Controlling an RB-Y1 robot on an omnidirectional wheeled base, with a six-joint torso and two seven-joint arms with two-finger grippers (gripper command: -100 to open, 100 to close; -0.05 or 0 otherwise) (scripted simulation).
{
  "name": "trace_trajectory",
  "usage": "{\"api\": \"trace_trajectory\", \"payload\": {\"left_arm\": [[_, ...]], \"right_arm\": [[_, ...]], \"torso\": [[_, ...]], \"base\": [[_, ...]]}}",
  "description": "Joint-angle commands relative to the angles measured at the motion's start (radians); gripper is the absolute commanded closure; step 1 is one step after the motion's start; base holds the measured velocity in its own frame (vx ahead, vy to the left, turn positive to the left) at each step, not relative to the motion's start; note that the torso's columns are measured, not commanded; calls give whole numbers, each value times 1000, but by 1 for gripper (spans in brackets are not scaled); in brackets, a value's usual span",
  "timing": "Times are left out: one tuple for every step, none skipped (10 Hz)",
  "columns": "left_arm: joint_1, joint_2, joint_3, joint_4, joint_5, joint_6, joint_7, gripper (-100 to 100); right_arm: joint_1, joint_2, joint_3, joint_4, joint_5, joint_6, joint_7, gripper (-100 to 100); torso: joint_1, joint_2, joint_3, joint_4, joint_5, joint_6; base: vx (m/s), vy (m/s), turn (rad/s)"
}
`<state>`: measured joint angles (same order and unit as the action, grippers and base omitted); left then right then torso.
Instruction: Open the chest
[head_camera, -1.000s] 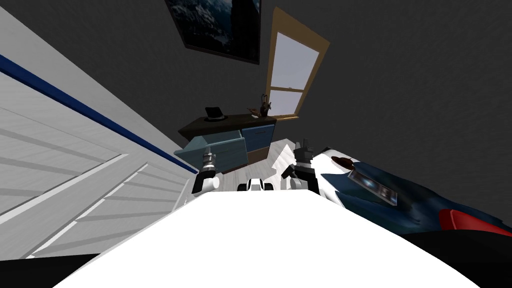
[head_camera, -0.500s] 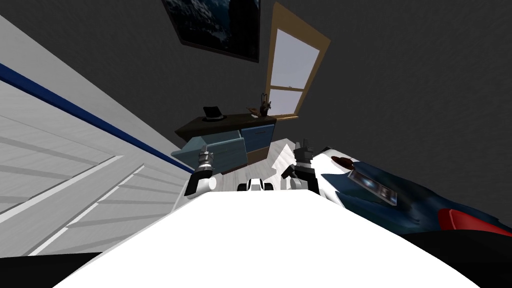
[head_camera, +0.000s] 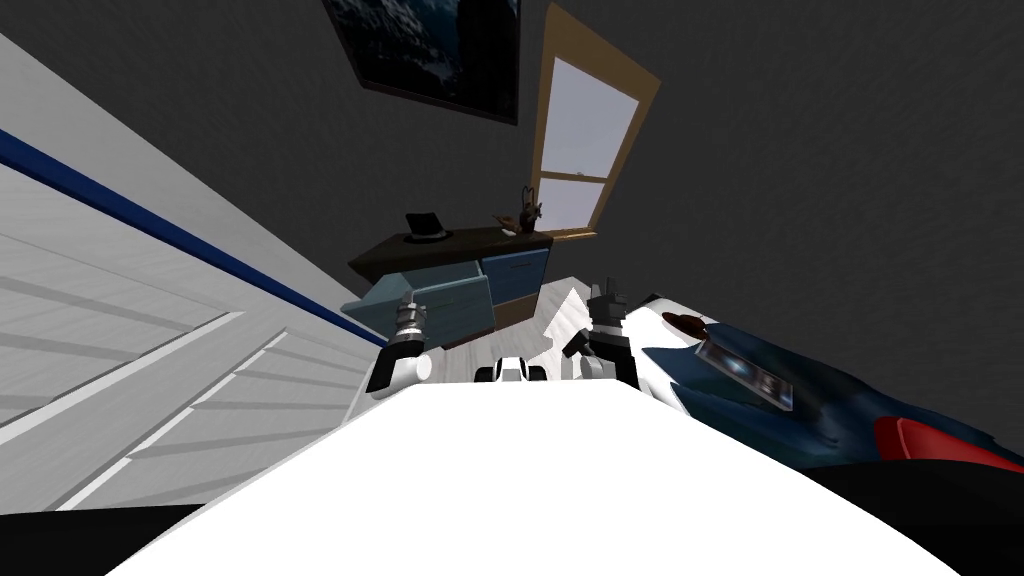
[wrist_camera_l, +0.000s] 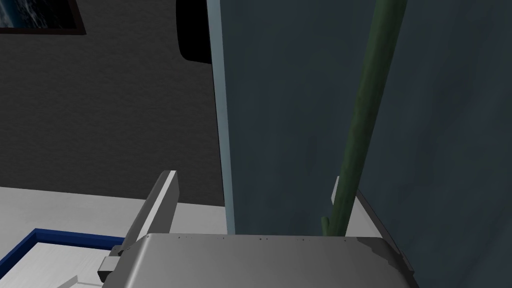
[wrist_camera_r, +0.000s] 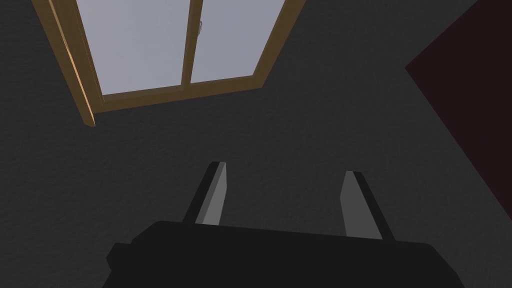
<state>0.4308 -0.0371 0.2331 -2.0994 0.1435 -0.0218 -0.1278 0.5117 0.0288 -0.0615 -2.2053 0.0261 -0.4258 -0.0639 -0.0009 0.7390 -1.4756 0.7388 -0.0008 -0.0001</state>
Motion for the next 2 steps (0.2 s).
{"api": "trace_trajectory", "payload": {"left_arm": [[0, 0, 0, 0, 0, 0, 0, 0], [0, 0, 0, 1, 0, 1, 0, 0]], "right_arm": [[0, 0, 0, 0, 0, 0, 0, 0], [0, 0, 0, 0, 0, 0, 0, 0]], "torso": [[0, 0, 0, 0, 0, 0], [0, -1, 0, 0, 0, 0]], "base": [[0, 0, 0], [0, 0, 0]]}}
